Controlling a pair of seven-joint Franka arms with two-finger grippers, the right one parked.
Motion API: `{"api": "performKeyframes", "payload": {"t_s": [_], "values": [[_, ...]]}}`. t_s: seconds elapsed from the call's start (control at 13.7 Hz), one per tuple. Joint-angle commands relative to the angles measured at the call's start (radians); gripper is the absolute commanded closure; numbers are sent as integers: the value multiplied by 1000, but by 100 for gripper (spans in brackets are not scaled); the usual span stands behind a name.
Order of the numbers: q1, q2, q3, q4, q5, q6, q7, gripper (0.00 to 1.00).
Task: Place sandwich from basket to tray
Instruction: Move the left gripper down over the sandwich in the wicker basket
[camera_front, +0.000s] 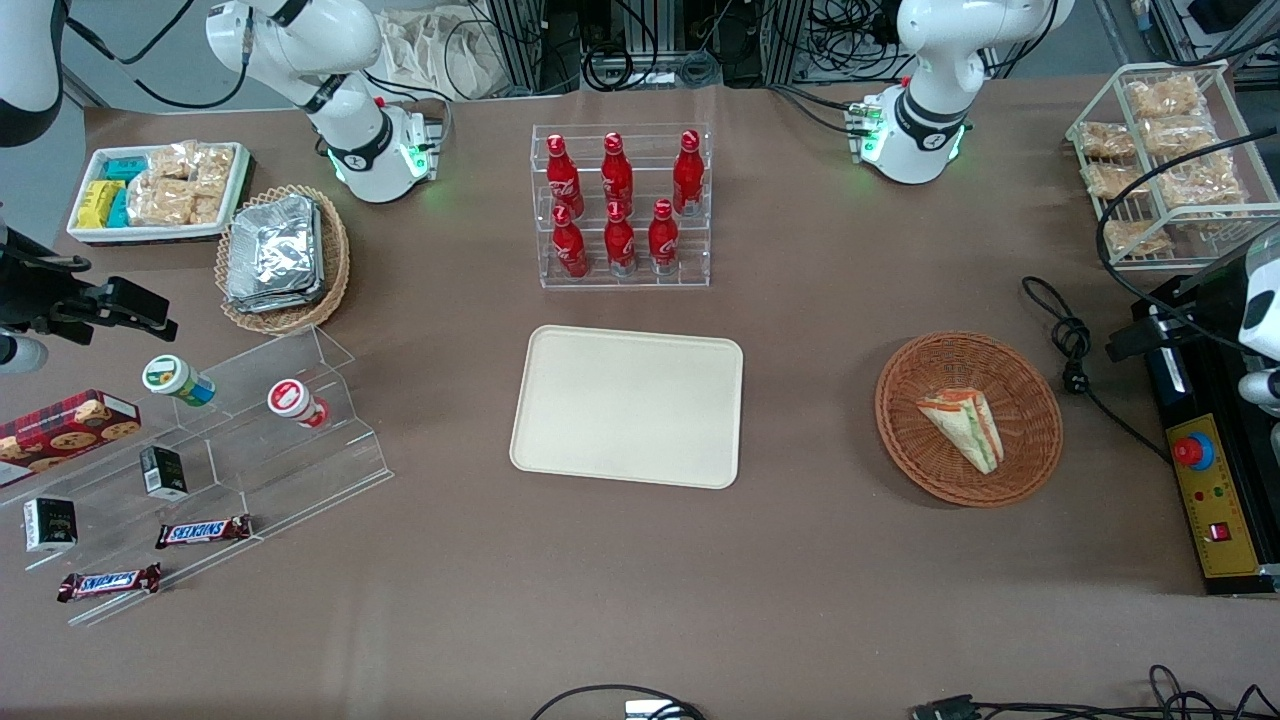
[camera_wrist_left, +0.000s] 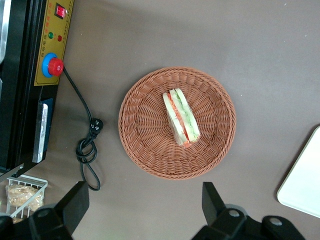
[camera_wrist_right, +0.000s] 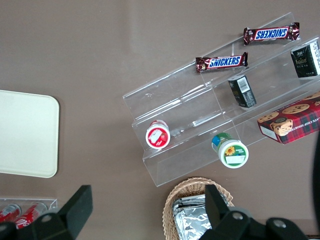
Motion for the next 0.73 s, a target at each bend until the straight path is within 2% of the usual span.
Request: {"api": "performKeyframes", "payload": {"t_s": [0.0, 0.37, 0.66], "values": [[-2, 30, -1, 64, -7, -19, -16, 0], [-16, 137, -2, 90, -1, 10, -59, 0], [-51, 184, -2, 33, -1, 131, -336, 0]]}}
